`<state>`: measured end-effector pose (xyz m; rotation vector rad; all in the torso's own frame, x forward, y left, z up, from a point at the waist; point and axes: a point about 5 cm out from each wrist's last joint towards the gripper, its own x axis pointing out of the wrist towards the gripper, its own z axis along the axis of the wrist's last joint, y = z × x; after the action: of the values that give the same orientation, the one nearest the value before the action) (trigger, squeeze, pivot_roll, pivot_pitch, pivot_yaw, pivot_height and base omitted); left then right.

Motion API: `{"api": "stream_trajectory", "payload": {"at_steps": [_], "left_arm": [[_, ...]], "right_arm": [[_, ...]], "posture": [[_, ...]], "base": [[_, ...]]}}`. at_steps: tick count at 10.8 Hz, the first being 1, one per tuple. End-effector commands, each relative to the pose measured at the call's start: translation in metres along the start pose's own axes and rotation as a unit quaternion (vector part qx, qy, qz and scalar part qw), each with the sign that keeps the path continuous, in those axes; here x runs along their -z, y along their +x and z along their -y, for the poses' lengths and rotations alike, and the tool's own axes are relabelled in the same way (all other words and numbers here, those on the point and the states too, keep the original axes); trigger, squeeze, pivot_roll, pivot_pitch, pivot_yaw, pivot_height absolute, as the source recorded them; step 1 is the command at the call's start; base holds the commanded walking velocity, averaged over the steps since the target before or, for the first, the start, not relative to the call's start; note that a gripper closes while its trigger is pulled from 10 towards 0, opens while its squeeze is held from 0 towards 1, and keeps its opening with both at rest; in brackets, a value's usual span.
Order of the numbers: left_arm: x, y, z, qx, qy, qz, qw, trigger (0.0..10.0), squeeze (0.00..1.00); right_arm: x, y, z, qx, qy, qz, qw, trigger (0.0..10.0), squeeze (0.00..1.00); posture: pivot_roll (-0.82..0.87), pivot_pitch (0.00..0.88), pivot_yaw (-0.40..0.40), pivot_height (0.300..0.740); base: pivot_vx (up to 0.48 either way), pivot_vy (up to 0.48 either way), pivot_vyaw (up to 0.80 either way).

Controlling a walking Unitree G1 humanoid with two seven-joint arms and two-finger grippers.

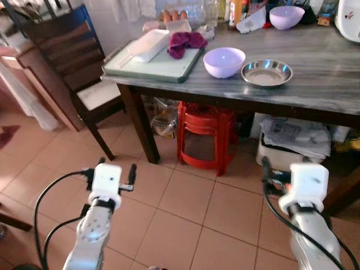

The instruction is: Setting the table

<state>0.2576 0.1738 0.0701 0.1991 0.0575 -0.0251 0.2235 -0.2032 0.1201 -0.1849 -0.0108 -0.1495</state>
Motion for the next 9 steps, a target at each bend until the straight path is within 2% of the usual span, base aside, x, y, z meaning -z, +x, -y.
{"api": "stream_trajectory", "payload": {"at_steps": [1,2,3,5,6,8,9], "left_arm": [[-0.004,-0.001,0.0,0.0,0.0,0.013,1.0,10.0,0.0],[-0.005,-0.001,0.002,0.009,-0.004,0.014,1.0,10.0,0.0],[-0.005,-0.003,0.005,0.023,-0.004,0.014,1.0,10.0,0.0],[-0.006,-0.006,0.006,0.034,-0.009,0.011,0.999,10.0,0.0],[-0.004,-0.004,0.01,0.045,-0.011,0.008,0.999,10.0,0.0],[-0.01,-0.002,0.016,0.058,-0.015,0.018,0.998,10.0,0.0],[-0.012,0.003,0.017,0.05,-0.019,0.024,0.998,10.0,0.0]], "right_arm": [[-0.001,-0.006,0.005,0.015,-0.004,0.004,1.0,10.0,0.0],[0.005,-0.012,0.005,0.021,-0.008,-0.009,1.0,10.0,0.0],[0.001,-0.013,0.003,0.011,-0.007,-0.006,1.0,10.0,0.0],[-0.009,-0.013,-0.008,-0.054,-0.02,0.005,0.998,10.0,0.0],[-0.014,-0.01,-0.006,-0.061,-0.031,0.017,0.998,10.0,0.0],[-0.011,-0.007,-0.009,-0.031,-0.011,0.007,0.999,10.0,0.0],[-0.005,-0.002,-0.016,-0.022,-0.003,-0.001,1.0,10.0,0.0]], "posture": [[-0.14,0.11,0.111,0.74],[-0.15,0.121,0.119,0.74],[-0.15,0.129,0.118,0.74],[-0.17,0.131,0.131,0.74],[-0.18,0.143,0.142,0.74],[-0.17,0.129,0.135,0.74],[-0.17,0.109,0.113,0.74]], "base": [[0.0,0.0,0.0],[0.0,0.0,0.0],[0.0,0.0,0.0],[0.0,0.0,0.0],[0.0,0.0,0.0],[0.0,0.0,0.0],[0.0,0.0,-0.79]]}}
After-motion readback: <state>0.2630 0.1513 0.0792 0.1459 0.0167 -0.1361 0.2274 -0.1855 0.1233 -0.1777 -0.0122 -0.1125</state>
